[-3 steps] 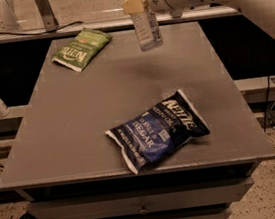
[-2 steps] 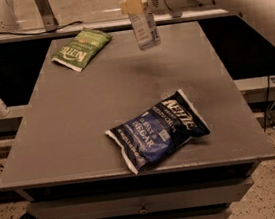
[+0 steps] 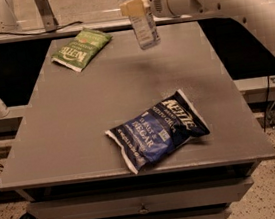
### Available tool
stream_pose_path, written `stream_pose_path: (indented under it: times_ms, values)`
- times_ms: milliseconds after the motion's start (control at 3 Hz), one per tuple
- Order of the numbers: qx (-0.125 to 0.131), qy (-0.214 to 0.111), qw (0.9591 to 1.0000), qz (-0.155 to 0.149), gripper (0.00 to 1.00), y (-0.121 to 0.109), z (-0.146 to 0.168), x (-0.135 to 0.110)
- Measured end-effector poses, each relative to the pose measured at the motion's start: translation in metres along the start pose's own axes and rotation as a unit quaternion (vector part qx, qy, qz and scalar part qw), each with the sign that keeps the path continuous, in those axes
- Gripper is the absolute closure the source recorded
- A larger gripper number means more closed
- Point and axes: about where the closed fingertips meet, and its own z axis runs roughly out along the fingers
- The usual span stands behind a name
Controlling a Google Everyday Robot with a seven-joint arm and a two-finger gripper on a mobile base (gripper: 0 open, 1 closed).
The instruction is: Place blue plastic bottle upright
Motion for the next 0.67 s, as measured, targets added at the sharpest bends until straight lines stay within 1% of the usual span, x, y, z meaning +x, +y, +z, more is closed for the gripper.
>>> stream_pose_path:
  times_ms: [333, 667]
  values:
    - [-0.023, -0.026, 0.9993, -0.015, 1.0, -0.002, -0.0028, 0.0069]
    - [-0.051, -0.053, 0.9971, -0.02, 1.0, 0.0019, -0.004, 0.0167]
